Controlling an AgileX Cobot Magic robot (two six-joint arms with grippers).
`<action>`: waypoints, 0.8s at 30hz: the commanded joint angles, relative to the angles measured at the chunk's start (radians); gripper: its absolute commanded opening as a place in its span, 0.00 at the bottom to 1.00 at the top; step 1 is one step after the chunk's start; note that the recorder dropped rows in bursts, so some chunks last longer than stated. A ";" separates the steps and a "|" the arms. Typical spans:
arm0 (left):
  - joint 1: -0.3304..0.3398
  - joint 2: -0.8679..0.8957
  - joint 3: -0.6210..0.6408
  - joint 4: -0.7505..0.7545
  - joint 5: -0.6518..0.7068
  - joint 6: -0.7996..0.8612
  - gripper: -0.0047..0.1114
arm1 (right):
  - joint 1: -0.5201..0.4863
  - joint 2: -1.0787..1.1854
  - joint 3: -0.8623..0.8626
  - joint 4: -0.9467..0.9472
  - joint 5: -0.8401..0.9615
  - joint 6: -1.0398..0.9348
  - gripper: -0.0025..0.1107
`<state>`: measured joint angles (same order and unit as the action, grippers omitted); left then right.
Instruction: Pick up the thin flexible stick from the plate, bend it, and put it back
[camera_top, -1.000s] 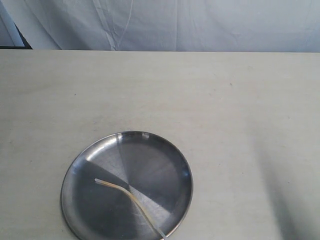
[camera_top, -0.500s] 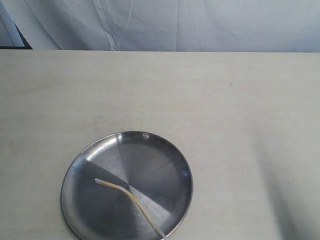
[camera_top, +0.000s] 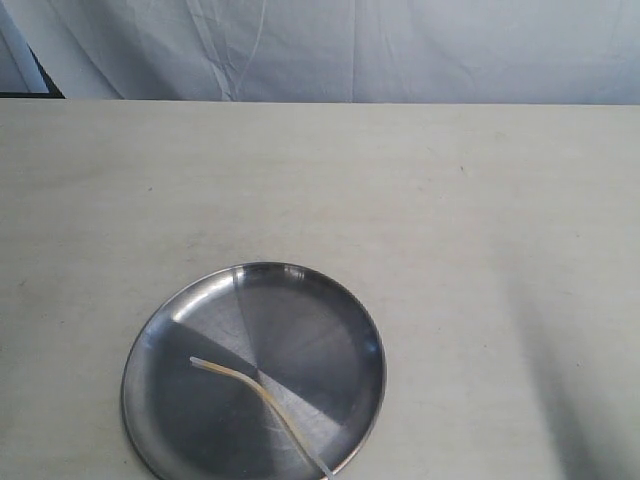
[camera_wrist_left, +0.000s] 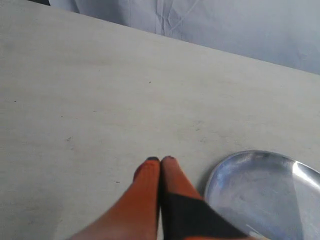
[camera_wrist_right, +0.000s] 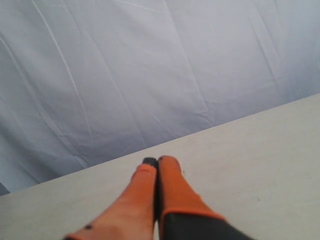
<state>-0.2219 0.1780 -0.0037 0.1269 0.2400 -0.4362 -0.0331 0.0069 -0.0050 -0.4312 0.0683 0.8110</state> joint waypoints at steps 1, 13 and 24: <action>0.001 -0.009 0.004 0.051 0.007 0.003 0.04 | -0.005 -0.007 0.005 -0.001 -0.004 -0.004 0.02; 0.001 -0.009 0.004 0.086 0.007 0.003 0.04 | -0.005 -0.007 0.005 0.015 -0.004 -0.004 0.02; 0.001 -0.009 0.004 0.086 0.007 0.003 0.04 | -0.005 -0.007 0.005 0.015 -0.004 -0.004 0.02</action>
<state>-0.2219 0.1780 -0.0037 0.2065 0.2539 -0.4323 -0.0331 0.0069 -0.0050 -0.4113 0.0683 0.8110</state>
